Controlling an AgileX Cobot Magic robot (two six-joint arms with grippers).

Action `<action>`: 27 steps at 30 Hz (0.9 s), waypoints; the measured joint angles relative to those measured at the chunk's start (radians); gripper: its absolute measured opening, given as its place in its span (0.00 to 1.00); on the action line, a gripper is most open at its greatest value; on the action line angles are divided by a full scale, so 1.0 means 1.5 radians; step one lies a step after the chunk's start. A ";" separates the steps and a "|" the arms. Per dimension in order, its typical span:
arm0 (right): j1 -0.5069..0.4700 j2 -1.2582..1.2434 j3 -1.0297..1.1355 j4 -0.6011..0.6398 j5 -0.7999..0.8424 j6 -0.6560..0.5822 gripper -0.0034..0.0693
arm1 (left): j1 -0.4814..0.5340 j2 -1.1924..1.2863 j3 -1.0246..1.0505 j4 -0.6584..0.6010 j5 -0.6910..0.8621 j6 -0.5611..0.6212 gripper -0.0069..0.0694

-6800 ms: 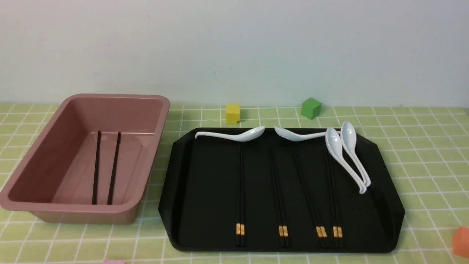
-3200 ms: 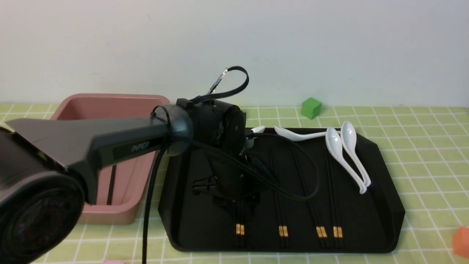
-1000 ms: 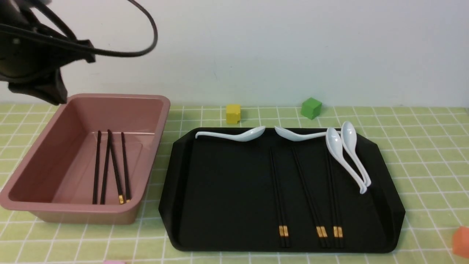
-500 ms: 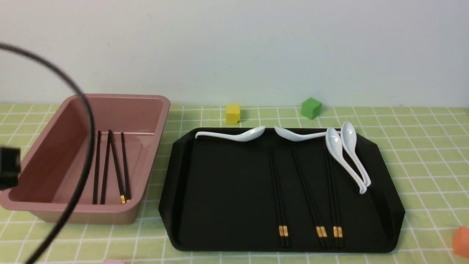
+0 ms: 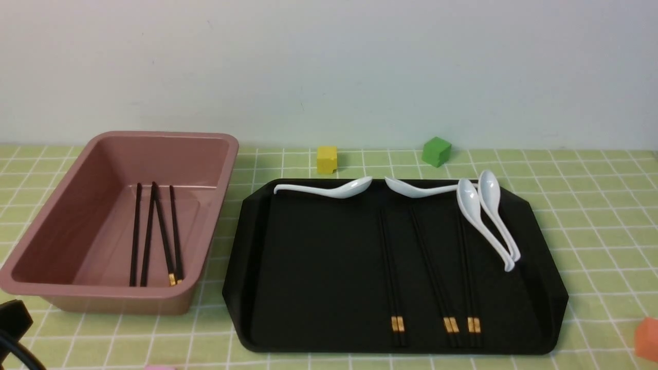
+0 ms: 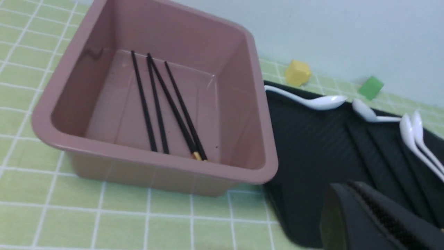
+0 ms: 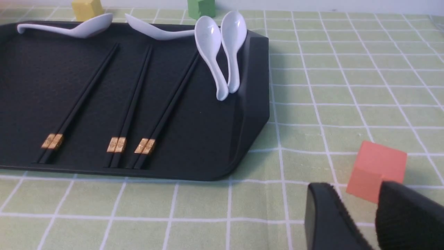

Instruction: On green tablecloth take chopsticks from black tray and put them in box.

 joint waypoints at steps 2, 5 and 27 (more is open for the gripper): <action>0.000 0.000 0.000 0.000 0.000 0.000 0.38 | 0.000 0.000 0.004 -0.002 -0.001 0.000 0.07; 0.000 0.000 0.000 0.000 0.000 0.000 0.38 | 0.000 0.000 0.005 -0.004 -0.001 0.000 0.07; 0.000 0.000 0.000 0.001 0.000 0.000 0.38 | 0.000 -0.113 0.128 0.070 -0.036 -0.012 0.07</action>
